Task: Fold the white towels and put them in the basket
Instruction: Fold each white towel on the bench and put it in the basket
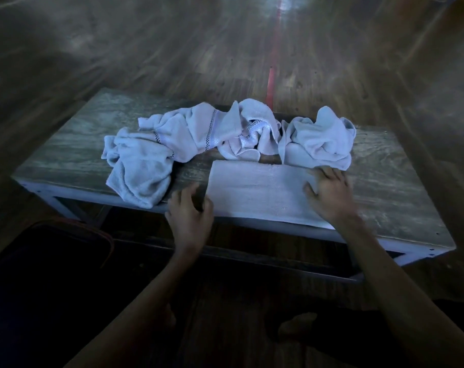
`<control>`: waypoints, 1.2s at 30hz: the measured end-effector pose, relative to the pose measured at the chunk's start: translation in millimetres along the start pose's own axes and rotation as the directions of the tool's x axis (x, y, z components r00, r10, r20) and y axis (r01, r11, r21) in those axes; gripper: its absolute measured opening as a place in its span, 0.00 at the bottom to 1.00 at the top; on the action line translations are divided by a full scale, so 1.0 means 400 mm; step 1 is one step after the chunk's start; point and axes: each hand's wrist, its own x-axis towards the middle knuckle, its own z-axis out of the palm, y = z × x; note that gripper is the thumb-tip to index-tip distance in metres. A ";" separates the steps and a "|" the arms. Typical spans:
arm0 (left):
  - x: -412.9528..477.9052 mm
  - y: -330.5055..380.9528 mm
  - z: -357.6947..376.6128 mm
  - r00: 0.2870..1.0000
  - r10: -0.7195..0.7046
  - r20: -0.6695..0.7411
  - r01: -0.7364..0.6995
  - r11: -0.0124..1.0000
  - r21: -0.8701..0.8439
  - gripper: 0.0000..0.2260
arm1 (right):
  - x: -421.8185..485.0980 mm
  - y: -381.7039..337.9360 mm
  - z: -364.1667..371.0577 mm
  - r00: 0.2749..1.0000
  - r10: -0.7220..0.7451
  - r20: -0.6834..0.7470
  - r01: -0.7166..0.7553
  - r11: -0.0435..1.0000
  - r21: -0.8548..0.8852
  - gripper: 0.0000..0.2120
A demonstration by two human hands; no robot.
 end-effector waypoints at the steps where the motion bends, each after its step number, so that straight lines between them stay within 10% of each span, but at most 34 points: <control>1: -0.027 0.013 0.001 0.992 -0.126 -0.029 0.121 0.980 -0.156 0.14 | 0.025 -0.043 -0.006 0.998 -0.070 0.009 0.069 0.997 0.025 0.28; 7: -0.105 0.058 0.017 0.792 -0.585 0.176 0.558 0.576 -0.597 0.12 | 0.172 -0.248 0.020 0.898 -0.388 0.208 0.353 0.916 0.189 0.15; 21: -0.038 0.061 0.026 0.713 -0.677 0.181 0.592 0.444 -0.673 0.11 | 0.289 -0.395 0.103 0.842 -0.431 0.325 0.366 0.898 0.242 0.10; 30: 0.052 0.153 -0.054 0.974 -0.224 -0.043 0.150 0.769 -0.621 0.07 | 0.331 -0.280 -0.127 0.909 -0.319 0.269 0.088 0.776 0.625 0.07; 36: 0.034 0.265 -0.022 0.979 0.206 0.006 -0.177 0.857 -0.484 0.08 | 0.286 -0.067 -0.225 0.914 -0.282 0.292 -0.037 0.658 0.752 0.06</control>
